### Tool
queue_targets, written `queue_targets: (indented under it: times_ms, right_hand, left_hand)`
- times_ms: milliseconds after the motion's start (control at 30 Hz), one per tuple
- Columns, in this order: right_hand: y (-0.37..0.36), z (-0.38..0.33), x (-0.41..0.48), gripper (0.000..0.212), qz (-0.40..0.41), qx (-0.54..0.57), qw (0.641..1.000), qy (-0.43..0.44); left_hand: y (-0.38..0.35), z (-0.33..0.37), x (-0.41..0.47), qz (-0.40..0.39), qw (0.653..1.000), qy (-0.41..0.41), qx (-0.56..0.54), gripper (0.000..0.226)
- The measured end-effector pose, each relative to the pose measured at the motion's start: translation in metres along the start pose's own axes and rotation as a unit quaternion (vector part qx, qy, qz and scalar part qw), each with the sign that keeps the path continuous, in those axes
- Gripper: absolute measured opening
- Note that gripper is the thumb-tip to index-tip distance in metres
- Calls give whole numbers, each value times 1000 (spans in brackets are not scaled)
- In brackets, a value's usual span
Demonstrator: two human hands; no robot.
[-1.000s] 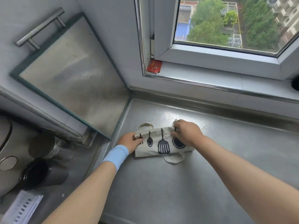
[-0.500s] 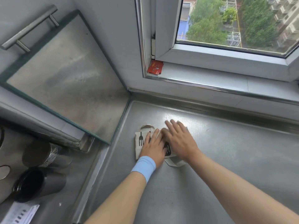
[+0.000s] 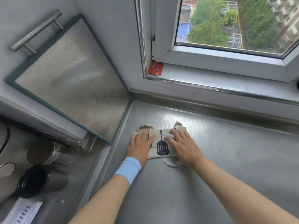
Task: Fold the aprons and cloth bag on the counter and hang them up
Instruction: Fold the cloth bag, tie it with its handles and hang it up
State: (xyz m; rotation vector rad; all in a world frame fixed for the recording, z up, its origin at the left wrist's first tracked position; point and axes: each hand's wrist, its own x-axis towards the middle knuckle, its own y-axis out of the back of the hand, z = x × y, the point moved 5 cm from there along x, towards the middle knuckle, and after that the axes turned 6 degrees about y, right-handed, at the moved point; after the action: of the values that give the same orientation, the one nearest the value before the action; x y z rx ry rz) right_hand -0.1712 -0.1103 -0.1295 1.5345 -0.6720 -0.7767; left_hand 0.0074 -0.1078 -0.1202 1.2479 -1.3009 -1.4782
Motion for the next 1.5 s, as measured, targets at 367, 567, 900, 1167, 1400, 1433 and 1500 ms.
queue_targets:
  times_ms: [367, 567, 900, 1167, 1400, 1433, 1500]
  right_hand:
    - [9, -8, -4, 35, -44, -9, 998, 49]
    - [19, -2, 2, 35, -40, 24, 998, -42]
    - [22, 9, 19, 24, -86, 1, 992, -93]
    - [21, -7, 30, 21, 30, -76, 997, 2]
    - [6, 14, 6, 22, 29, 109, 994, 4]
    - [6, 18, 4, 25, 24, 100, 995, 8]
    - [6, 22, 5, 23, 14, 76, 997, 13]
  left_hand:
    - [0, -4, -18, -55, 993, -71, -71, 56]
    - [-1, -23, -9, -37, 987, -5, -155, 28]
    - [2, -28, 16, -41, 975, 116, -187, 19]
    - [5, 29, 18, 31, 999, -35, 11, 26]
    - [0, 4, 6, 20, 998, -37, -49, 35]
    - [1, 2, 5, 14, 997, -49, -61, 39]
    - [1, -8, 5, 4, 996, -48, -71, 39]
